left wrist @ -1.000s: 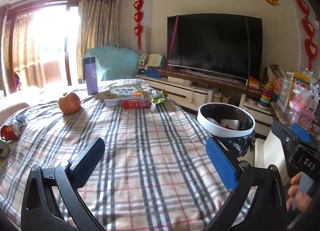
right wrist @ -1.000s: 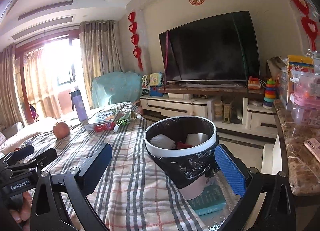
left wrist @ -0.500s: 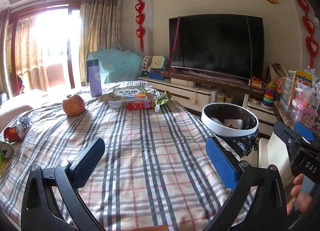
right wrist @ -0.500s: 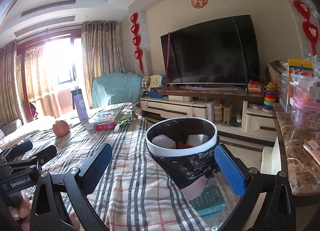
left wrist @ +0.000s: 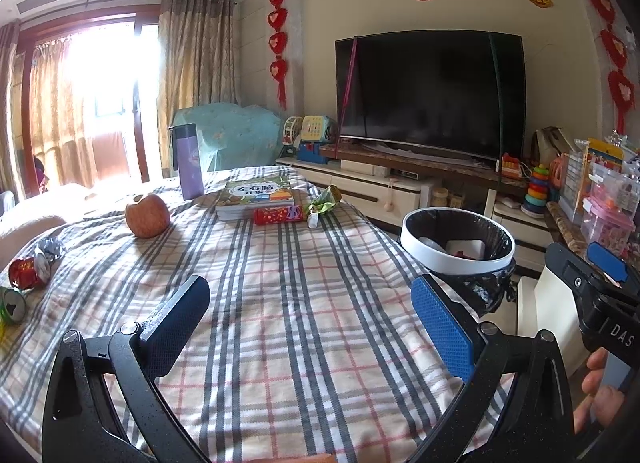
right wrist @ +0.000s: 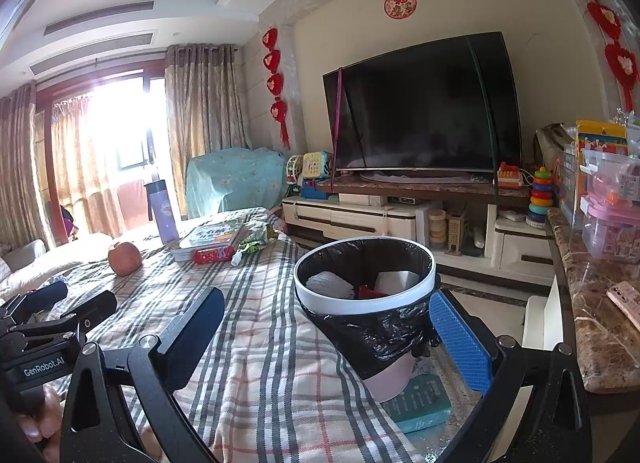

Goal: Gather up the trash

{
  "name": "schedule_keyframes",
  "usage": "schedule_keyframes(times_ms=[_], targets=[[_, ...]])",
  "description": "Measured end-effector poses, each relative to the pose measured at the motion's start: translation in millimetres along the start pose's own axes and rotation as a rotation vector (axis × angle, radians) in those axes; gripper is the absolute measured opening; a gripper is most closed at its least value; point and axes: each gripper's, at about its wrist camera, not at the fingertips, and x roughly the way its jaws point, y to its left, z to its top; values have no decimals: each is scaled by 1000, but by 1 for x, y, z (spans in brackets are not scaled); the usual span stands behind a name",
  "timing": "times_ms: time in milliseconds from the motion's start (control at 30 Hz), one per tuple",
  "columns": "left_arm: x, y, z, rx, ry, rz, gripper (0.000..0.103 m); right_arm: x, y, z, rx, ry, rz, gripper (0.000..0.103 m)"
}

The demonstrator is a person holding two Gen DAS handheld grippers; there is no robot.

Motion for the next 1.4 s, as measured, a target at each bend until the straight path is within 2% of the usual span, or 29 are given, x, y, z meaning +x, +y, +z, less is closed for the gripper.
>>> schedule_keyframes(times_ms=[1400], targets=[[-3, -3, 0, 1, -7, -3, 103, -2, 7, 2, -10, 2, 14, 103]])
